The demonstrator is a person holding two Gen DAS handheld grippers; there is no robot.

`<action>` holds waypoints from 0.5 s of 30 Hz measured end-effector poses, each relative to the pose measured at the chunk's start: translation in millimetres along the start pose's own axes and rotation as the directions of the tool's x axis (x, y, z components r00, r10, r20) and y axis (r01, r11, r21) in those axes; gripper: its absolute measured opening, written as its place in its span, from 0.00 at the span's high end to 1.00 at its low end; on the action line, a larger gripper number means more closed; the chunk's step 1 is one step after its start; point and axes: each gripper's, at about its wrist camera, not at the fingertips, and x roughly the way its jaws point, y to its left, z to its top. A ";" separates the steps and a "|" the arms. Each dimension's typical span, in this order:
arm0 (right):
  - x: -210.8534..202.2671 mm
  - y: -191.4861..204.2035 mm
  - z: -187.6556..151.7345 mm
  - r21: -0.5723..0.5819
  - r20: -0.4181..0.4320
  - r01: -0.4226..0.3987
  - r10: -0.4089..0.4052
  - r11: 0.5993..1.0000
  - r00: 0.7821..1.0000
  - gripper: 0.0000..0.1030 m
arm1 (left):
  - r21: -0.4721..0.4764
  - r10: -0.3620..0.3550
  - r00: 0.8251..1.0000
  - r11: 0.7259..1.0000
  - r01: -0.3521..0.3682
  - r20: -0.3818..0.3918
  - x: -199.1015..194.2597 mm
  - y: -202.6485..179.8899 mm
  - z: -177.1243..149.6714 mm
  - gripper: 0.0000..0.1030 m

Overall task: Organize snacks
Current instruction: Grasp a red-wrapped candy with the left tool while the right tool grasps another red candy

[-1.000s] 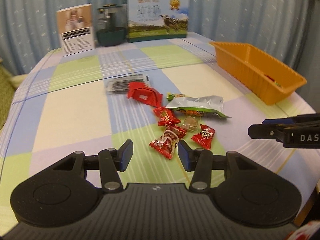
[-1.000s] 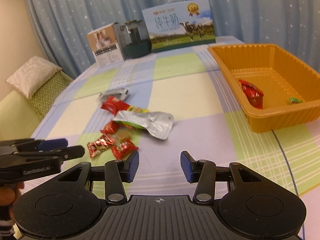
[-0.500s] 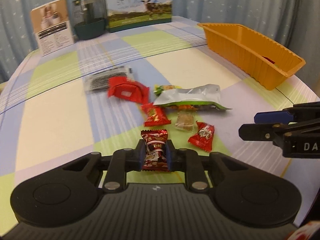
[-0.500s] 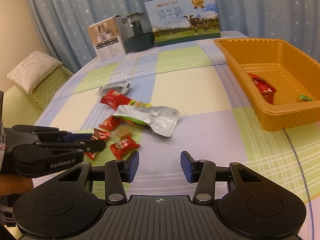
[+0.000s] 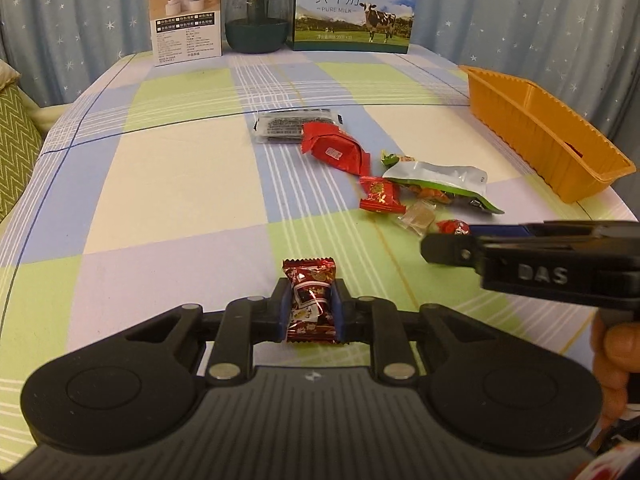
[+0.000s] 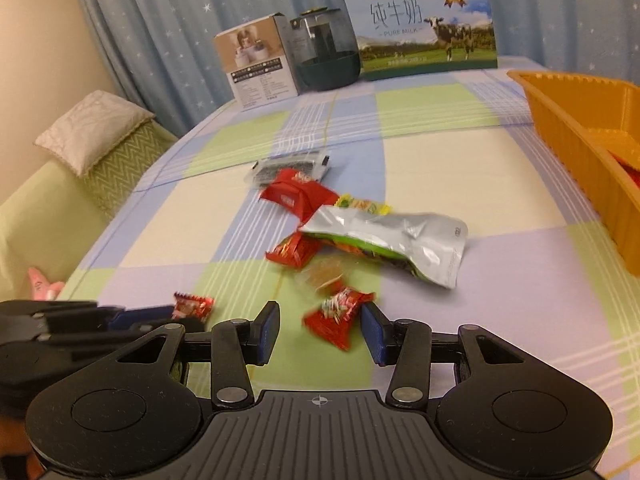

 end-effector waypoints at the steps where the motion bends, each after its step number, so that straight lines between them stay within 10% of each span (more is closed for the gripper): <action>1: 2.9 2.9 0.8 -0.018 0.005 0.011 -0.011 1.000 1.000 0.55 | 0.001 0.002 1.000 1.000 -0.002 0.005 0.0 -0.4 -0.4 0.80; 15: 3.8 12.9 -10.7 -0.186 0.016 0.104 -0.103 0.977 0.995 0.79 | 0.005 0.024 1.000 1.000 -0.024 0.012 0.8 -6.1 -0.4 0.81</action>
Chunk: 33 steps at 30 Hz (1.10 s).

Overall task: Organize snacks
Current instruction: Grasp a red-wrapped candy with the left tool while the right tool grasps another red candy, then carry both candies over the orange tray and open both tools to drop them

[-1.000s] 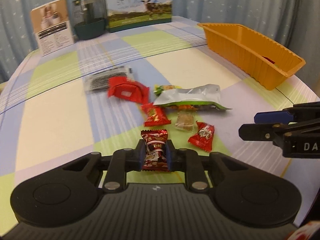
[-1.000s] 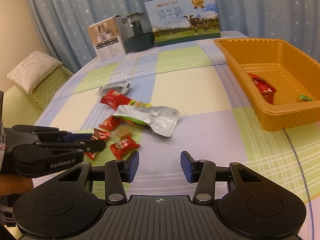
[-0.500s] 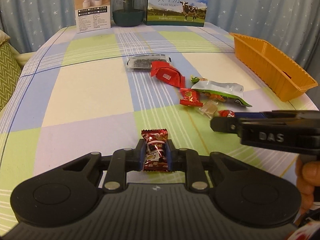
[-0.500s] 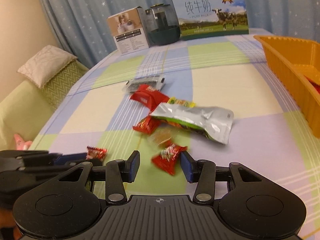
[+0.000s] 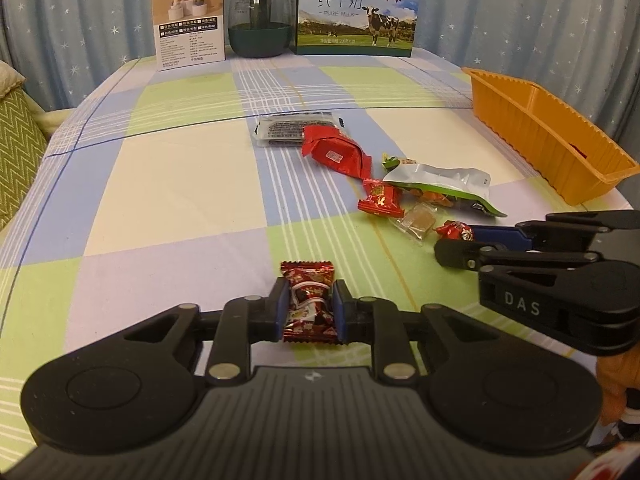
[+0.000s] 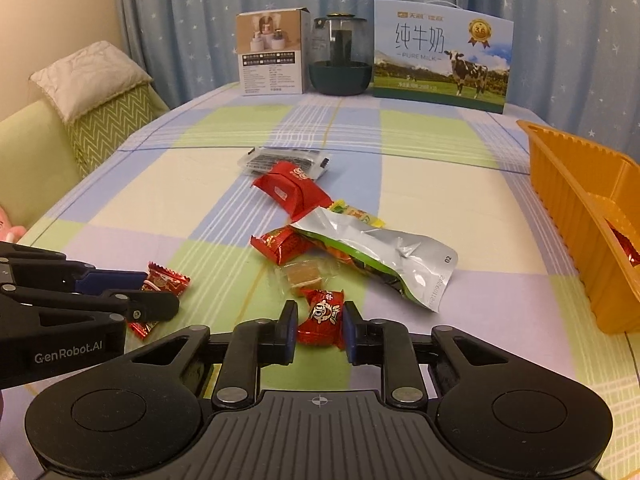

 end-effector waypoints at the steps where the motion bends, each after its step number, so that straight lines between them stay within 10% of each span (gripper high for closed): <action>1: -1.4 -0.3 -0.2 0.004 -0.001 -0.003 0.003 1.000 1.000 0.79 | 0.004 0.003 1.000 1.000 -0.003 0.000 -0.2 -1.5 -0.2 0.82; 18: -55.3 -30.2 17.5 0.108 0.080 -0.002 -0.007 0.994 0.997 0.79 | -0.123 0.019 0.997 0.992 -0.010 0.079 -40.6 -37.8 13.6 0.83; 33: -151.5 -170.3 59.5 0.307 0.186 0.096 -0.159 0.947 0.970 0.79 | 0.001 -0.164 0.970 0.986 0.167 0.181 -51.4 -163.2 92.9 0.83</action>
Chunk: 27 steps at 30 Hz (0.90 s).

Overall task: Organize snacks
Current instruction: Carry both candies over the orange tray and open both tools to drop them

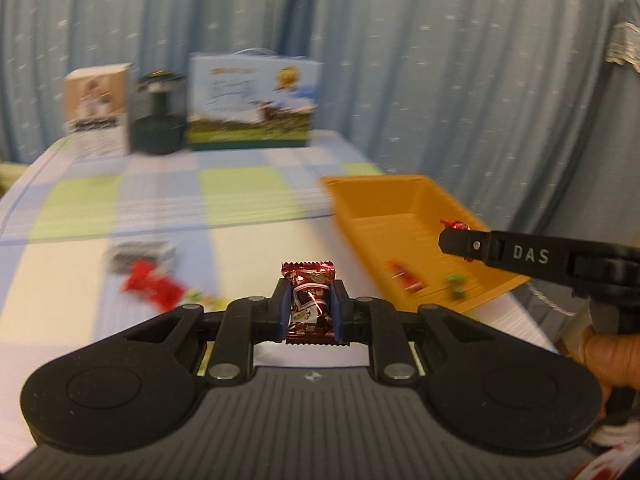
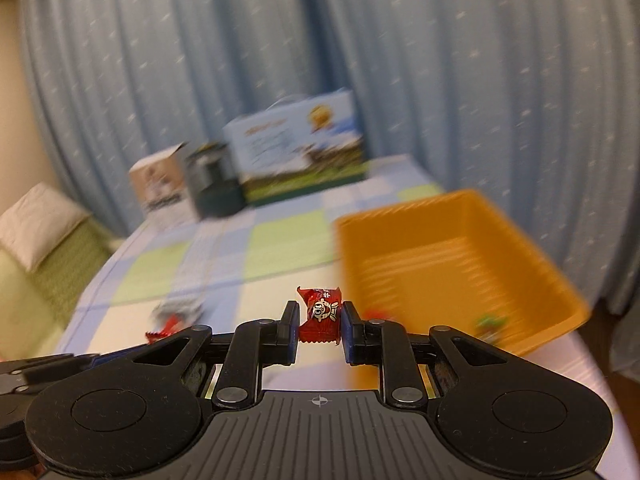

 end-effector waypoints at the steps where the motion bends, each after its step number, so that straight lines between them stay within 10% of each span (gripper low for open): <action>1: -0.9 -11.1 4.8 -0.001 0.004 0.016 -0.016 1.000 1.000 0.79 | 0.007 -0.019 1.000 1.000 0.019 0.000 5.5 -9.4 4.2 0.83; 18: 16.3 -117.5 17.2 0.067 -0.042 0.105 -0.102 0.992 0.994 0.79 | 0.090 -0.165 0.986 0.982 0.167 -0.035 99.2 -95.4 21.8 0.79; 27: 20.8 -117.8 17.0 0.074 -0.048 0.088 -0.085 0.993 0.995 0.79 | 0.090 -0.094 0.995 0.991 0.097 -0.038 90.0 -73.1 14.1 0.77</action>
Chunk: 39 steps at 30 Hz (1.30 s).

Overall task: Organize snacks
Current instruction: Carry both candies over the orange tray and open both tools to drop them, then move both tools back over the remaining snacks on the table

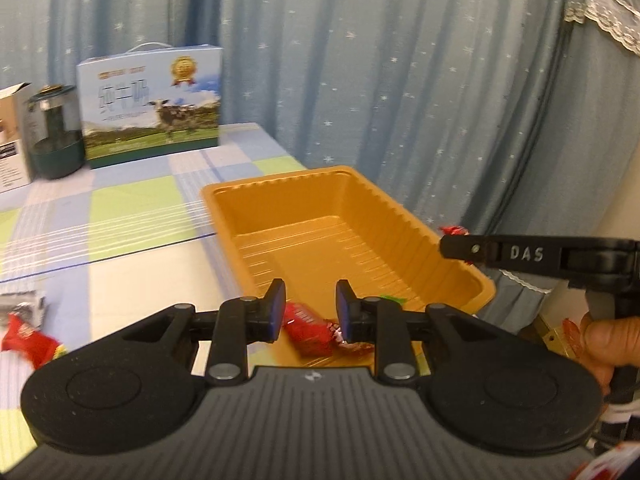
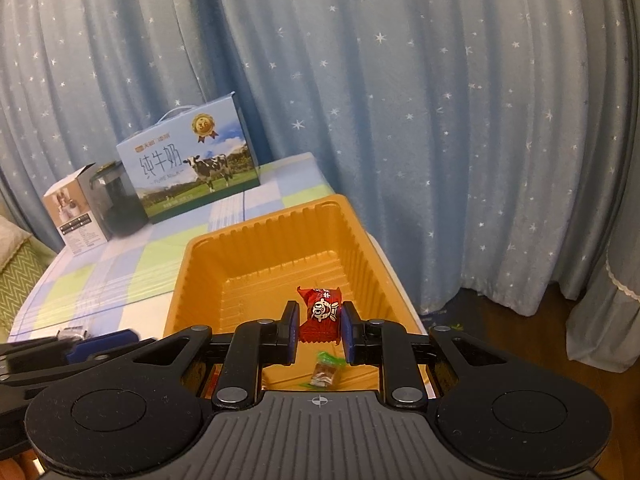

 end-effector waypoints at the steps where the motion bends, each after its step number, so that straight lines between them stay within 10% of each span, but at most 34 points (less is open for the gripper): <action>1: -0.4 1.5 0.6 0.000 0.002 -0.005 0.005 1.000 1.000 0.79 | -0.006 0.005 1.000 1.000 -0.005 0.000 -2.8 3.0 -0.8 0.77; 9: 4.3 10.8 4.6 0.017 0.002 -0.052 0.052 0.999 0.999 0.78 | -0.041 0.029 1.000 0.999 -0.029 0.006 -21.7 23.5 -4.7 0.75; 13: -2.6 7.5 6.6 0.071 0.017 -0.052 0.051 0.996 0.999 0.47 | -0.048 0.050 0.999 0.998 -0.050 0.004 -33.1 34.1 -11.4 0.68; 39: -78.0 139.1 -37.1 -0.051 -0.002 -0.218 0.218 0.975 0.976 0.47 | -0.148 0.277 0.961 0.950 -0.273 0.001 -178.2 123.7 -75.6 0.63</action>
